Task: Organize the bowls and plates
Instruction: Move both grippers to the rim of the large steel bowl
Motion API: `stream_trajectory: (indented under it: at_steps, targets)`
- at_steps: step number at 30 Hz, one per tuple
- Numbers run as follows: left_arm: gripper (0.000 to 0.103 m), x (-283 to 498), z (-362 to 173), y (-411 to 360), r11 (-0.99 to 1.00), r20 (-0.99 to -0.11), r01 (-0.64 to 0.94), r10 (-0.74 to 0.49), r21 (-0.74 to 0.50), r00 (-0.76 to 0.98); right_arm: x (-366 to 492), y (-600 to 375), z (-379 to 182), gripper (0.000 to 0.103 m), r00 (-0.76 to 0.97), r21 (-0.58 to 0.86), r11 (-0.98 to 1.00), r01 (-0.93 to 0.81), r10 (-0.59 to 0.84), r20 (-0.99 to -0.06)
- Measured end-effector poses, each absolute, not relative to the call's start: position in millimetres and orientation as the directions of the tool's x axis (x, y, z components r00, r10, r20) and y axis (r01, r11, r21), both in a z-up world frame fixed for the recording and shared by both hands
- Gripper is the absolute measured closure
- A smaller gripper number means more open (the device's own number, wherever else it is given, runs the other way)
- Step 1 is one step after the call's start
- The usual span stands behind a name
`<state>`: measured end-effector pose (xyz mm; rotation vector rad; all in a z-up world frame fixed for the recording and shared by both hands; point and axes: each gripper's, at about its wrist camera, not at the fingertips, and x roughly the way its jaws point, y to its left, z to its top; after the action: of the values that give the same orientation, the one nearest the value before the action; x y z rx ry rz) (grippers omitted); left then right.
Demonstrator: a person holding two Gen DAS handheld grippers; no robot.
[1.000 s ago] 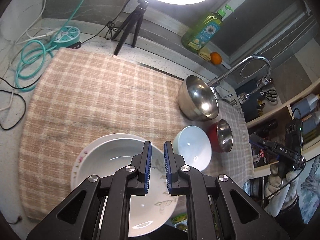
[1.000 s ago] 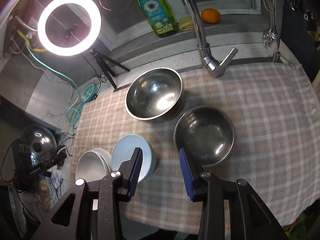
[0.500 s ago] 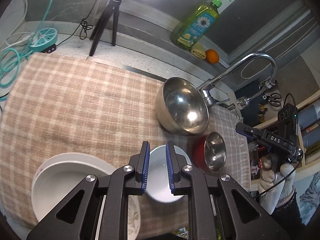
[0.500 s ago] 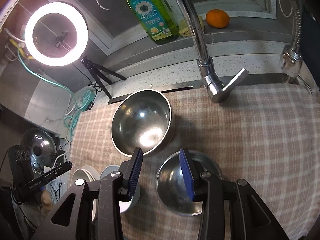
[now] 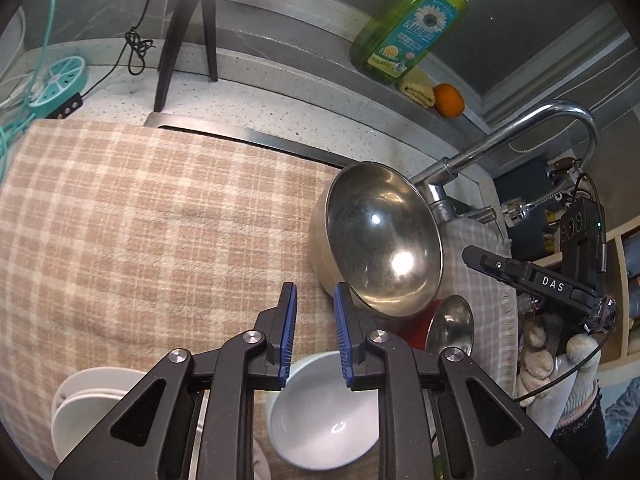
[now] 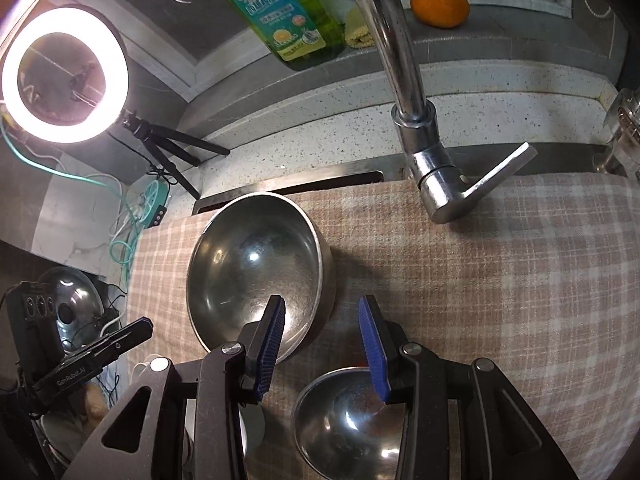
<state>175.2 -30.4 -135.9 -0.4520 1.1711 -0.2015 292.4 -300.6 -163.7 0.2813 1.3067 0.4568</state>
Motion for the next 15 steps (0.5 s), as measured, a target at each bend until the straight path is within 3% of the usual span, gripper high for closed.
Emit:
stream_trajectory:
  at_steps: [15]
  targets:
    - [0.084,208,-153,-41,0.893,-0.855,-0.094,-0.383,-0.439,0.35,307,-290,-181,0.068,0.16,0.444,0.884,-0.145,0.464,-0.871]
